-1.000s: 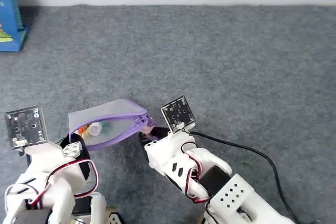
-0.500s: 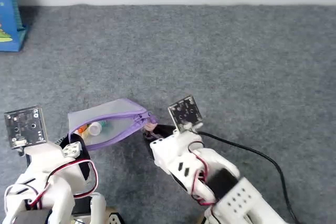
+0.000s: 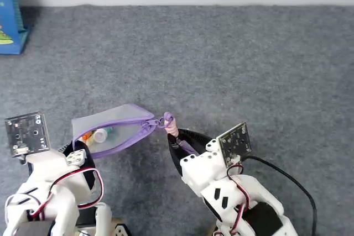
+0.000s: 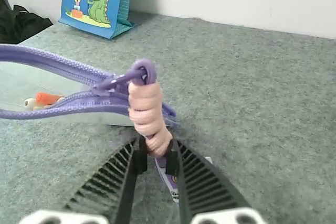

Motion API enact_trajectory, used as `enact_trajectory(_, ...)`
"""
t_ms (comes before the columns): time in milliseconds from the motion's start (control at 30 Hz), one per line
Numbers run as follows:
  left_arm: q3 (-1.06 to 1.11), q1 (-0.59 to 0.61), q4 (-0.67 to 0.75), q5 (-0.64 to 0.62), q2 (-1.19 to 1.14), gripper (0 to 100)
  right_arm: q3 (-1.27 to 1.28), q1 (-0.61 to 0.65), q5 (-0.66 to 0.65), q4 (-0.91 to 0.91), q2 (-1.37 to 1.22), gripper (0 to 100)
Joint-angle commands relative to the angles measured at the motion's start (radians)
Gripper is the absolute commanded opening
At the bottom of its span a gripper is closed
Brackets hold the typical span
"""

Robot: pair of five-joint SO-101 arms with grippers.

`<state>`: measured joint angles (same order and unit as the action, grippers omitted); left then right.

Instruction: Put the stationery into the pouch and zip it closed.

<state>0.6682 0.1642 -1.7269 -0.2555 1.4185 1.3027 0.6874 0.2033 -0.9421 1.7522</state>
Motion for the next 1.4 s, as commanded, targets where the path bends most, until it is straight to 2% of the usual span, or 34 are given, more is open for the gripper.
enact_trajectory(0,-0.033,0.005,0.002,0.006,0.006,1,0.006,-0.005,-0.009,0.038,-0.002,0.7)
enact_trajectory(200,-0.033,0.005,0.002,0.006,0.006,1,0.129,0.031,-0.009,0.222,-0.022,0.9)
enact_trajectory(367,-0.033,0.005,0.002,0.006,0.006,1,0.19,0.108,-0.011,0.236,-0.022,1.8)
enact_trajectory(567,-0.033,0.005,0.002,0.006,0.006,1,0.195,0.113,-0.005,0.189,-0.022,22.2)
enact_trajectory(767,-0.033,0.003,0.002,0.005,0.006,1,0.143,0.125,-0.003,0.168,-0.022,14.2)
enact_trajectory(900,-0.033,0.003,0.002,0.005,0.006,1,0.052,0.154,0.018,0.125,-0.053,14.1)
enact_trajectory(1233,-0.033,0.005,0.002,0.003,0.006,1,-0.138,0.15,0.034,0.133,-0.49,14.1)
enact_trajectory(1367,-0.033,0.005,0.002,0.003,0.006,1,-0.149,0.107,0.032,0.229,-0.605,14.1)
